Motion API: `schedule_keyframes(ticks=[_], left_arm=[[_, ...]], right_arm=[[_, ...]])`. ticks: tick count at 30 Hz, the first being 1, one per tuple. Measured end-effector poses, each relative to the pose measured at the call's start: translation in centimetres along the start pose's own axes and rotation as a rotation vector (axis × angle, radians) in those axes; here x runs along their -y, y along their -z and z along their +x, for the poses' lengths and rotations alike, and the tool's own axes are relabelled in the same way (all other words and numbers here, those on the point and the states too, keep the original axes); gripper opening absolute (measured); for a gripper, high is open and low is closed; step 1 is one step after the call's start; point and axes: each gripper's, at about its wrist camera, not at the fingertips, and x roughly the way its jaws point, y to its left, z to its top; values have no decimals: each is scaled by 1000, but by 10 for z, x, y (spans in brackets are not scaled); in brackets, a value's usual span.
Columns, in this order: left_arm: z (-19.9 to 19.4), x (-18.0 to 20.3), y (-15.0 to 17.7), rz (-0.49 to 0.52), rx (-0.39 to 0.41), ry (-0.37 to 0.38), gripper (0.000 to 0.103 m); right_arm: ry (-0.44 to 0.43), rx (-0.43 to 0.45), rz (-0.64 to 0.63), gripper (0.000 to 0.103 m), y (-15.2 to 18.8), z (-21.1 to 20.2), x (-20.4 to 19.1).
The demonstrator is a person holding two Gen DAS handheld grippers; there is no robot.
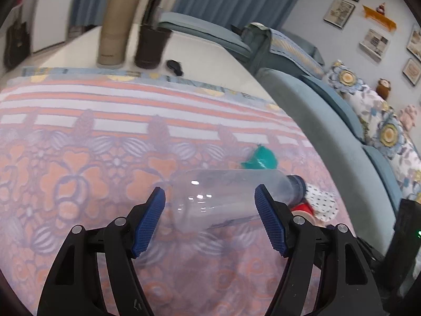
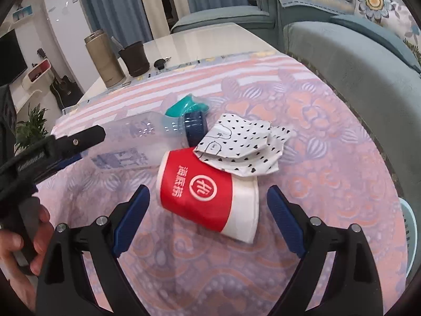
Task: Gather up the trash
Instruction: 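Grasp the clear plastic bottle with the left tool while the right tool grasps the red-white paper cup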
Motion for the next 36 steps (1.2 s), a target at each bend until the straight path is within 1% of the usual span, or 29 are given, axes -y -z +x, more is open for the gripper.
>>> schedule_keyframes(ticks=[1,2,4,7,10,14,16,17,19,20,21,23,25,26,27,28,30,33,34,35,36], left_arm=[[2,0,0,-3,-10,14,69],[3,2,2,-3,-19,27,68],[1,7,9,8,-33,51,68],[-6,16,21,34,-55,110,68],[-16,29,39,55,-85,175,69],[-25,61,62,142,-122,223,69],[-28,73,71,173,-148,259,70],[-32,79,76,197,-158,276,70],[-41,90,86,251,-170,290,70],[-48,94,89,279,-161,291,70],[-52,97,89,288,-149,285,70],[-58,100,81,291,-96,227,71],[-55,99,64,275,-32,97,81],[-49,99,57,274,-21,35,81],[-36,98,48,273,-27,-39,79],[-26,97,41,273,-32,-79,79],[-5,98,31,274,-44,-120,79],[21,101,27,267,-81,-135,76],[28,103,27,264,-90,-152,74],[36,105,25,269,-103,-186,72],[41,106,26,278,-114,-213,65]], right_arm=[[0,-3,0,73,-1,2,0],[-10,-18,-2,73,0,3,1],[-11,-18,-1,73,1,-1,3],[-13,-11,1,73,5,-14,16],[15,21,-16,73,12,-35,33],[66,63,-61,73,25,-46,45],[39,63,-47,73,30,-46,52],[20,80,-33,73,30,-50,56],[-4,112,-24,73,30,-56,59],[-7,114,-23,73,30,-56,60],[-8,121,-23,73,31,-58,61],[-9,150,-28,73,32,-63,60],[-4,167,-32,73,33,-65,60],[-4,170,-36,73,34,-66,60],[-3,171,-40,73,33,-66,59],[-3,170,-42,73,33,-65,59],[-9,171,-43,73,33,-65,59],[-21,176,-34,73,34,-66,61],[-25,178,-30,73,34,-66,62],[-29,179,-27,73,35,-67,62],[-32,181,-25,73,35,-67,63]])
